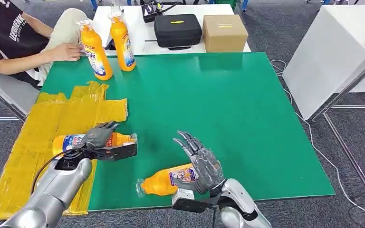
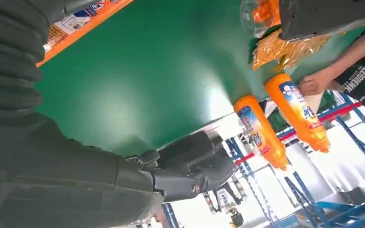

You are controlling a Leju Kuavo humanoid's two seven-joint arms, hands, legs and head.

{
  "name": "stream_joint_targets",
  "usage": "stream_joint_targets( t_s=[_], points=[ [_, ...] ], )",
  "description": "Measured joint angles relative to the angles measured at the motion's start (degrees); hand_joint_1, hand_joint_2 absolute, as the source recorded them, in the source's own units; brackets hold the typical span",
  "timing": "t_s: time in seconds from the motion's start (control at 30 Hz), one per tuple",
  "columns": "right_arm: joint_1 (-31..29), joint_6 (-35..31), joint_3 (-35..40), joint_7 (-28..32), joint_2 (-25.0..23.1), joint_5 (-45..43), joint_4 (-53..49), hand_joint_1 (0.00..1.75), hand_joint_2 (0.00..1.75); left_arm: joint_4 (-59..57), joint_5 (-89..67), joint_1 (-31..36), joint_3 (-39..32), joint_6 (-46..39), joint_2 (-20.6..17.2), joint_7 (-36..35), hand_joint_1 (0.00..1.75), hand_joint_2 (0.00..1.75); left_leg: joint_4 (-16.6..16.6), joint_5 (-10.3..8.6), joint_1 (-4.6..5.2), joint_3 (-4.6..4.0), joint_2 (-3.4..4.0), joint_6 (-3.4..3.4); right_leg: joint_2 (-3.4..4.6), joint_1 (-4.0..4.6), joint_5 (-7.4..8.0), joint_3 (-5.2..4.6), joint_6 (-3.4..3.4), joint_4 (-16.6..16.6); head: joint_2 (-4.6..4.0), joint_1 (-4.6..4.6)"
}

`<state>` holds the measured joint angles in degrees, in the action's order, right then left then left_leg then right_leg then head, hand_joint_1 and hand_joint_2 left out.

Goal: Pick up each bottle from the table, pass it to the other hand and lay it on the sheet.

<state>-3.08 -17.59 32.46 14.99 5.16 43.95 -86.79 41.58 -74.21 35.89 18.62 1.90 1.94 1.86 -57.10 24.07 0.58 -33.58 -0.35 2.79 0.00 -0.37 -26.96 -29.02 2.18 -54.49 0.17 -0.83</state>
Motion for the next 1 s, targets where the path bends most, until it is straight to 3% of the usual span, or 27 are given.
stream_joint_targets(
  t_s=[0.33,0.63,0.77,0.87,1.0],
  points=[
    [1.2,-1.0,-1.0,1.3,0.8,-2.6,1.4,0.00,1.75,25.4,-3.1,-4.2,2.1,9.2,-4.0,-2.9,0.00,0.00,0.0,0.01,0.00,-0.06,0.00,0.00,0.00,0.01,-0.01,-0.06,0.00,0.0,0.02,-0.02],
    [1.2,-0.9,-1.8,-0.2,0.8,-2.2,2.2,0.00,1.75,32.0,-1.3,-2.6,6.0,9.9,-5.9,-1.4,0.00,0.00,0.0,0.00,-0.01,-0.05,-0.04,0.00,-0.03,0.00,0.00,-0.05,0.00,0.0,0.00,-0.02],
    [1.9,0.2,-2.5,-4.3,1.0,2.6,2.1,0.00,1.75,32.6,5.0,-1.3,6.9,9.2,-5.9,0.8,0.00,0.00,0.0,0.00,0.01,-0.04,0.01,0.00,-0.01,-0.01,0.00,-0.05,0.00,0.0,0.00,0.00],
    [3.2,1.7,-2.5,-10.3,1.7,11.9,0.9,0.00,1.75,33.9,14.2,-1.9,6.9,7.9,-5.9,3.1,0.00,0.00,0.0,0.01,0.01,-0.05,-0.03,0.00,-0.02,-0.01,-0.01,-0.05,0.01,0.0,0.00,-0.02],
    [4.5,2.8,-2.5,-12.7,2.3,15.9,-1.3,0.00,1.75,34.5,17.4,-2.9,6.8,6.9,-5.8,3.5,0.00,0.00,0.0,0.02,0.01,-0.05,0.02,0.00,-0.01,0.00,-0.01,-0.08,0.01,0.0,0.00,0.00]
  ],
)
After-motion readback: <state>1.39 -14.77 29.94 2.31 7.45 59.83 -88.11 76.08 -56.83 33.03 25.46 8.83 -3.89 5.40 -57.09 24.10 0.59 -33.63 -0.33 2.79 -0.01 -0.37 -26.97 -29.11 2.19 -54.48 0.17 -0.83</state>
